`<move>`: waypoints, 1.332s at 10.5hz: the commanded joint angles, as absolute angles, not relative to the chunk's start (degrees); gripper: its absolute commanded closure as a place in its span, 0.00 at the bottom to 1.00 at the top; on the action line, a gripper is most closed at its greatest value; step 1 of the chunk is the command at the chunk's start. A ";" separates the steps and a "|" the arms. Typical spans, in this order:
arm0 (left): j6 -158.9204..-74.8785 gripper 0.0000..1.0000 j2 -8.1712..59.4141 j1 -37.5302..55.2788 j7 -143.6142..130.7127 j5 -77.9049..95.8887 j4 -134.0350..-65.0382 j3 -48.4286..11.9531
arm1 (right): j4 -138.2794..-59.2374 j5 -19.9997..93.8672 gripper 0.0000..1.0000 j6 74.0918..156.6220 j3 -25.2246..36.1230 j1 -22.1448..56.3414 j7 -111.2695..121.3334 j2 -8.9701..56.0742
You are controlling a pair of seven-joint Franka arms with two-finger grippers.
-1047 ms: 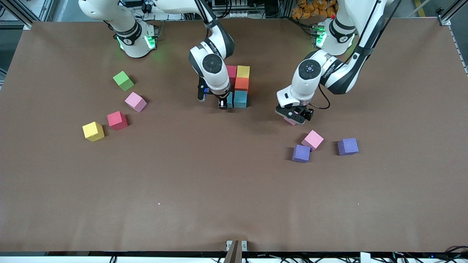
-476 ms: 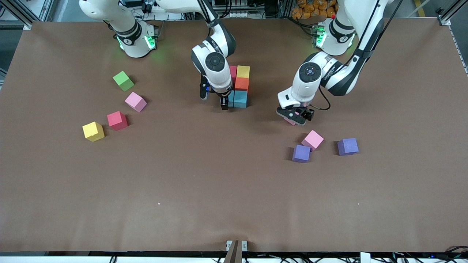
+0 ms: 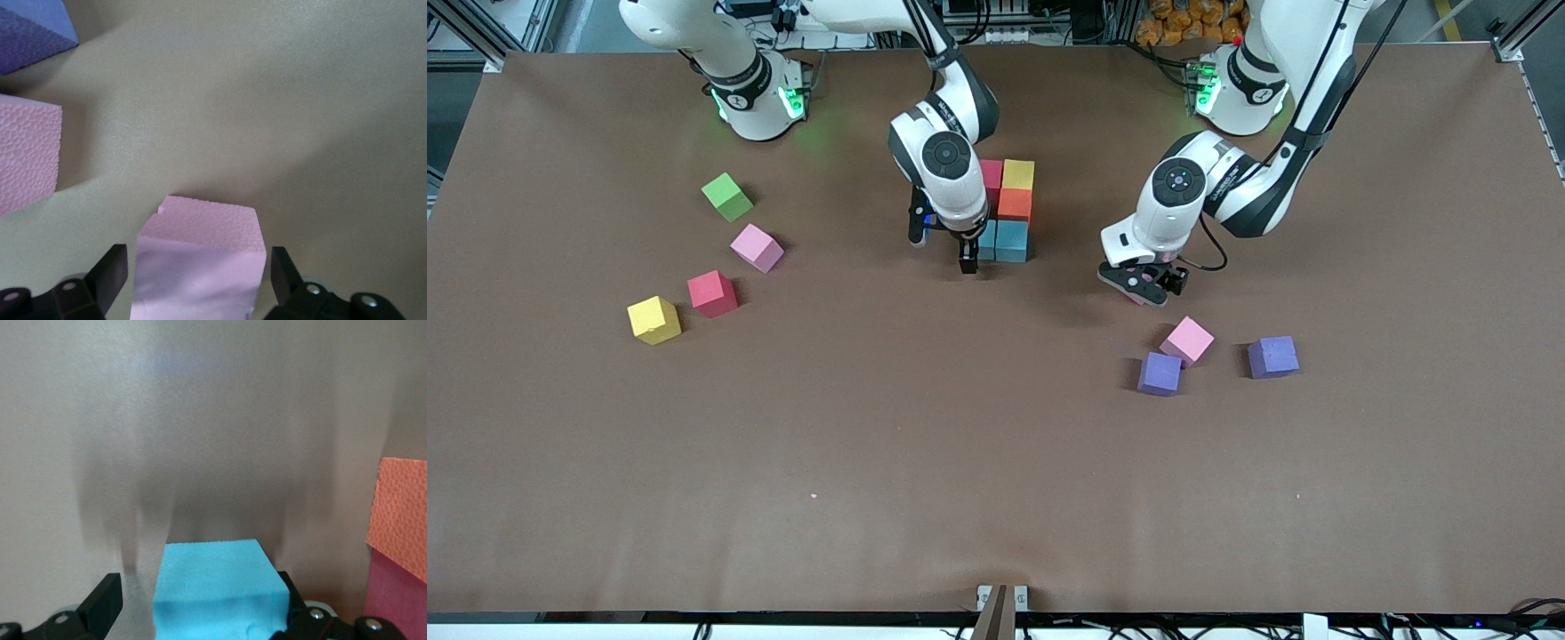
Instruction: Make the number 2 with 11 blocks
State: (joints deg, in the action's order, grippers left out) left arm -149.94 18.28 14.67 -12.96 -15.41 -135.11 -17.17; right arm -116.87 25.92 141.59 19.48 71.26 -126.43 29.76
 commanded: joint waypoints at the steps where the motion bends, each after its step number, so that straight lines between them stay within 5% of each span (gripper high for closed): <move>1: -151.26 0.45 18.90 14.24 -12.39 -16.96 -134.56 -17.23 | -117.42 25.23 0.00 138.87 20.48 72.16 -127.53 26.29; 2: -151.26 0.61 18.46 14.24 -12.31 -16.96 -134.30 -17.23 | -117.42 25.14 0.00 138.00 20.48 72.16 -127.53 25.58; 4: -151.17 0.74 18.11 14.24 -12.91 -16.88 -132.20 -17.23 | -117.42 24.96 0.00 136.07 21.27 72.16 -127.35 23.74; 9: -150.47 0.80 17.75 14.93 -20.53 -15.21 -128.68 -17.84 | -117.42 23.82 0.00 125.01 28.98 71.98 -116.15 17.33; 14: -145.22 0.82 18.19 20.02 -42.39 -9.67 -121.39 -20.92 | -118.04 19.52 0.00 112.51 49.35 71.20 -78.40 17.22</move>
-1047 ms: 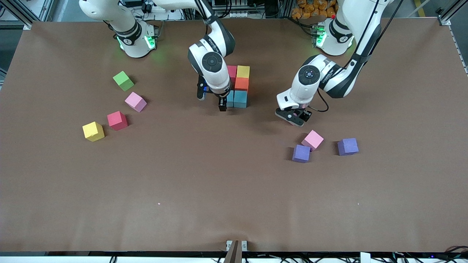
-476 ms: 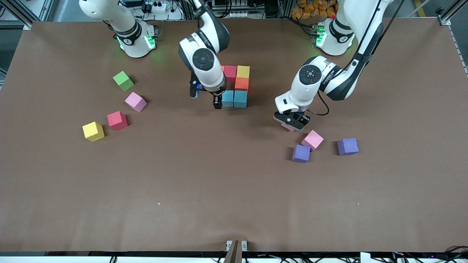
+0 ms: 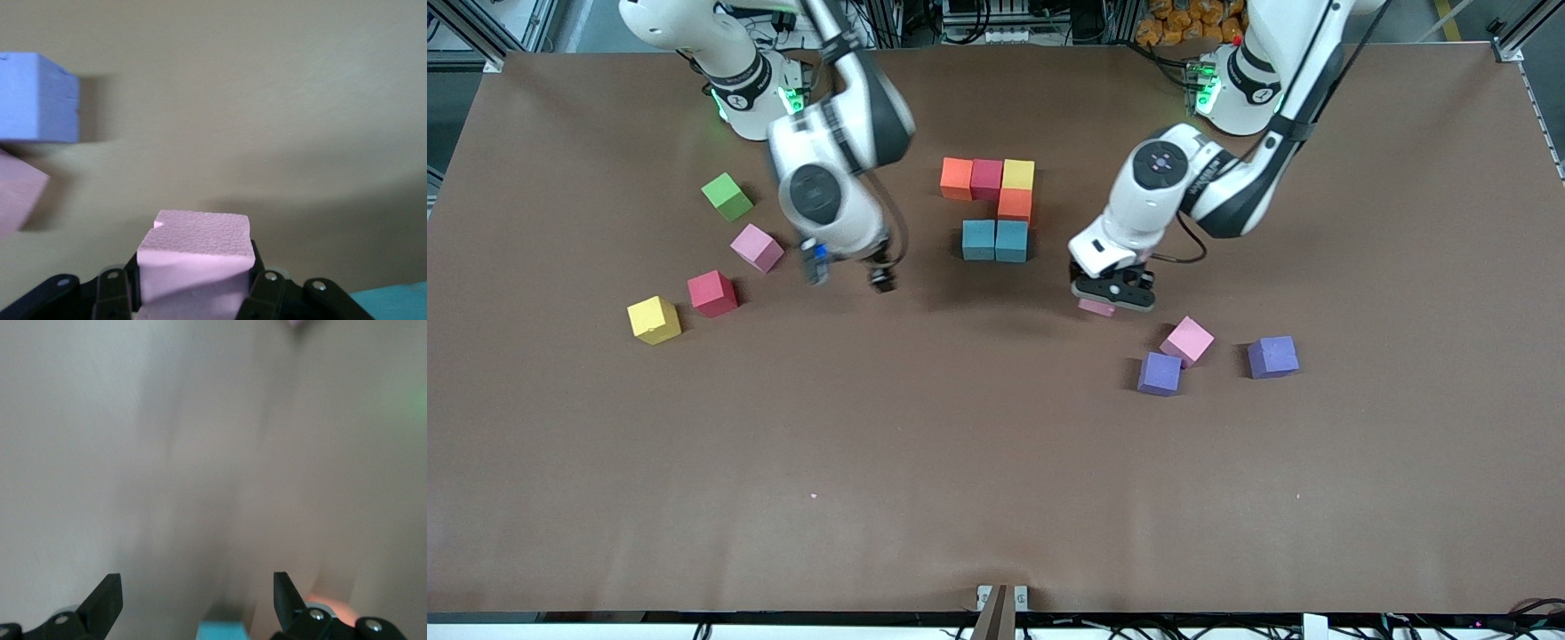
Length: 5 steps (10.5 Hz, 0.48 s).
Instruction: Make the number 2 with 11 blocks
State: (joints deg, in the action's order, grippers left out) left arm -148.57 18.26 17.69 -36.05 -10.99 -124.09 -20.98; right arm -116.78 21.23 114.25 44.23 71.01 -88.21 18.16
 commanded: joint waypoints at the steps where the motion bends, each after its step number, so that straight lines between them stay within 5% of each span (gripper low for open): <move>1: -143.02 0.83 17.93 21.17 -47.50 -9.49 -120.25 -21.00 | -118.30 18.47 0.00 111.46 52.44 69.89 -69.44 17.31; 5: -140.45 0.83 18.54 24.15 -68.32 -4.75 -115.59 -24.78 | -124.77 10.56 0.00 118.61 53.88 61.10 -45.49 17.58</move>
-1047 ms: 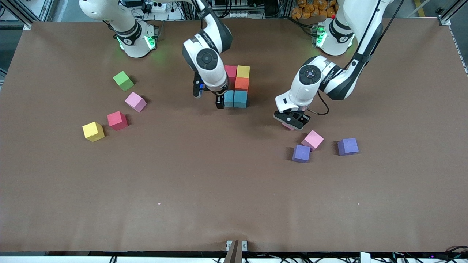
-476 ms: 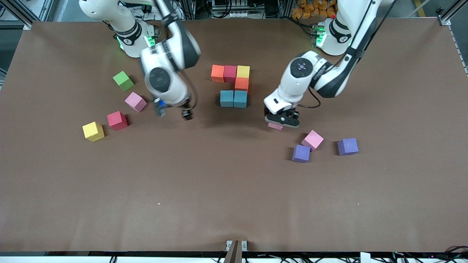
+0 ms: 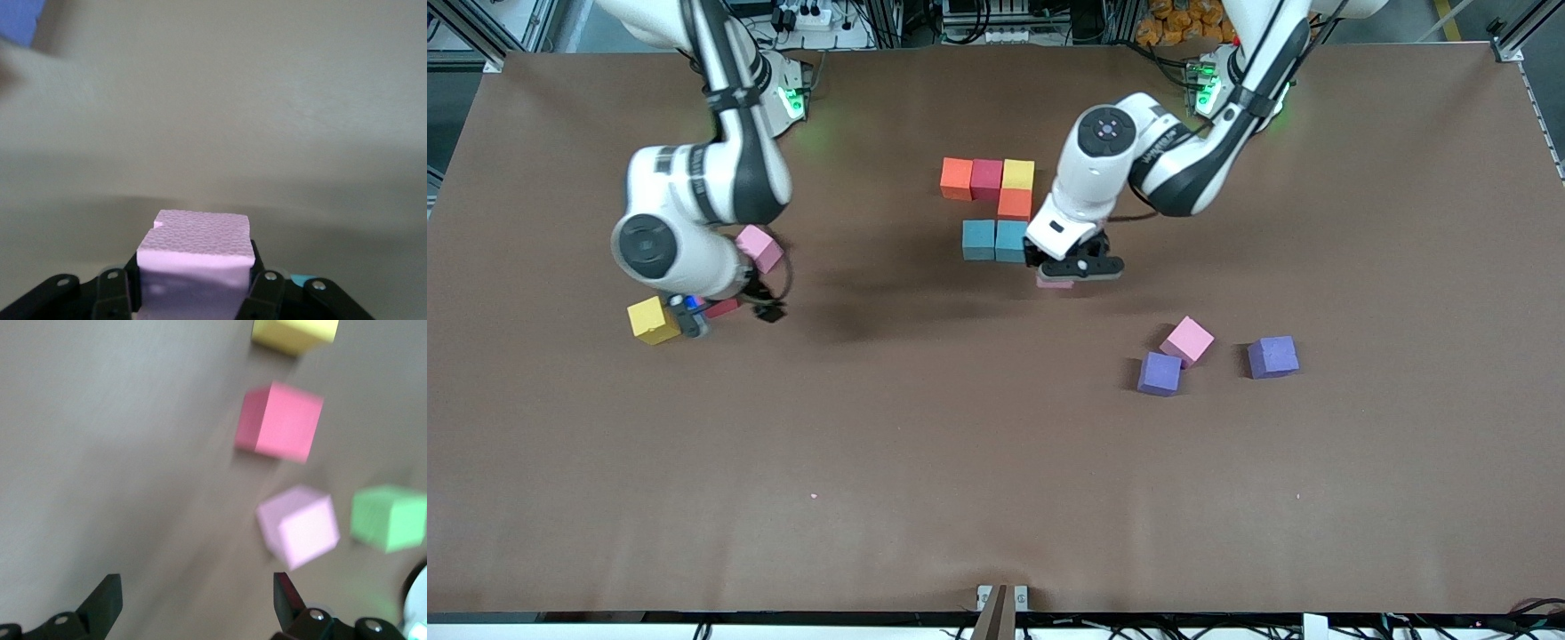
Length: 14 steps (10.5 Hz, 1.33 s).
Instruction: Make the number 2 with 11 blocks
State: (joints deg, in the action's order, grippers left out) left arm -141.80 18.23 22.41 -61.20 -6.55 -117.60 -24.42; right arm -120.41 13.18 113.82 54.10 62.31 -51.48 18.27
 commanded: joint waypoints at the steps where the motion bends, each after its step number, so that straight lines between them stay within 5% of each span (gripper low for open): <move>1: -140.45 0.84 19.07 26.35 -75.08 -4.40 -114.36 -24.79 | -127.07 10.20 0.00 123.00 53.88 59.87 -41.26 17.75; 7: -140.36 0.85 23.09 30.05 -110.70 -2.28 -105.76 -27.95 | -137.27 10.20 0.00 139.81 53.88 56.16 -29.71 19.69; 10: -140.45 0.85 28.99 31.28 -123.79 -2.55 -99.15 -27.95 | -138.08 10.37 0.00 140.54 53.88 52.40 -28.40 18.72; 14: -140.45 0.90 31.81 32.96 -144.26 -9.73 -98.96 -28.04 | -138.95 14.39 0.00 140.19 53.79 50.63 -27.86 16.88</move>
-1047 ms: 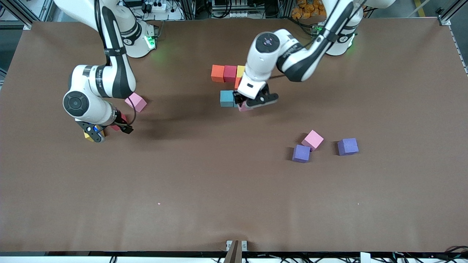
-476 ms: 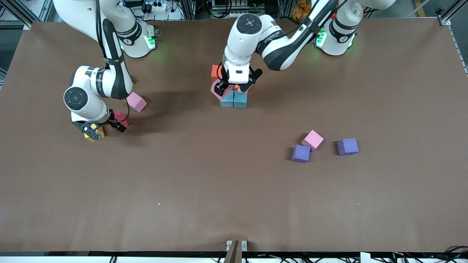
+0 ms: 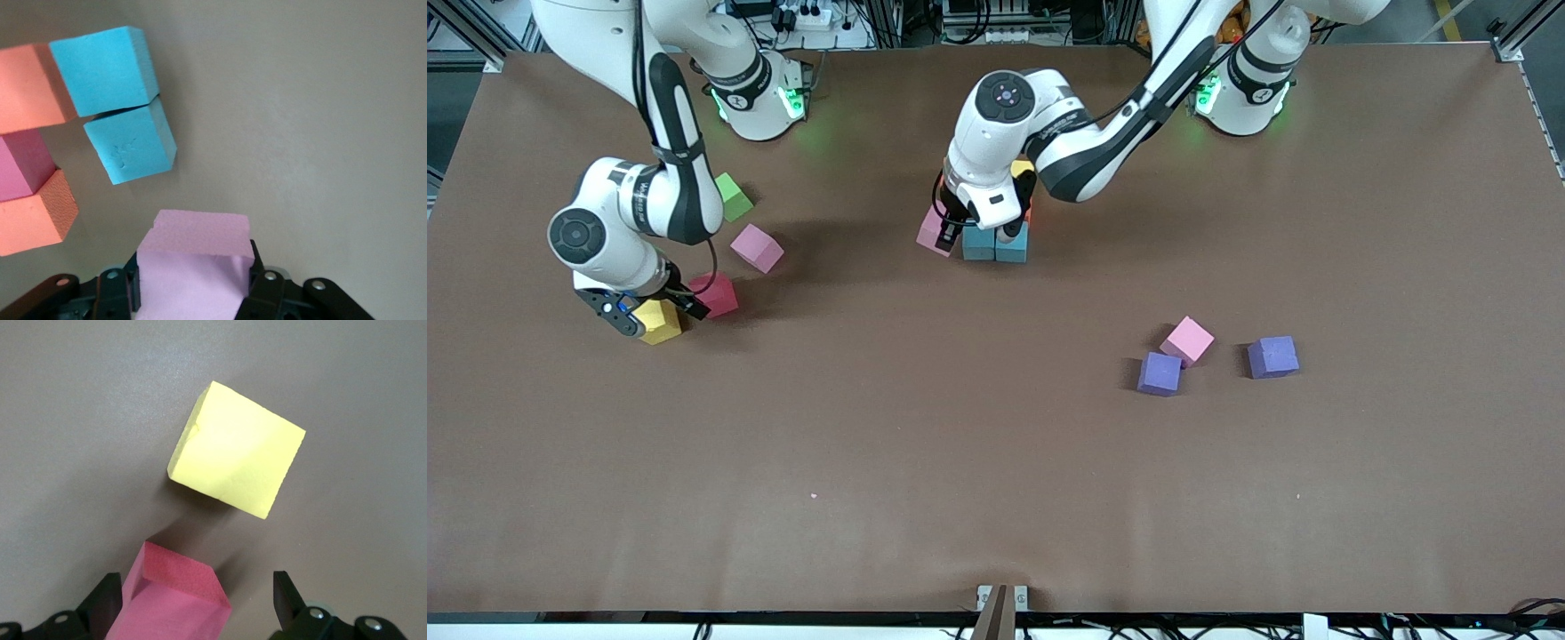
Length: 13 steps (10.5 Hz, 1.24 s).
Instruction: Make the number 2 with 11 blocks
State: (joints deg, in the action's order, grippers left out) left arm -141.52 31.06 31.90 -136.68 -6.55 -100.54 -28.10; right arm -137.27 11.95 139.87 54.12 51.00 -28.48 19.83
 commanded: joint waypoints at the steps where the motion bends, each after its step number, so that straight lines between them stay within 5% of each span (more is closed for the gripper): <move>1: -140.54 0.90 32.51 34.35 -147.36 -10.28 -98.88 -27.95 | -138.96 17.29 0.00 140.10 53.79 50.71 -27.77 16.88; 13: -138.78 0.90 38.06 38.14 -153.28 -14.15 -99.23 -27.33 | -141.42 34.28 0.00 140.54 53.70 50.54 -21.27 18.45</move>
State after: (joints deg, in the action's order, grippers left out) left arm -140.21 37.69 37.31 -151.27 -12.32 -100.42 -27.81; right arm -140.25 31.98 139.83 53.87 51.00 -23.21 19.56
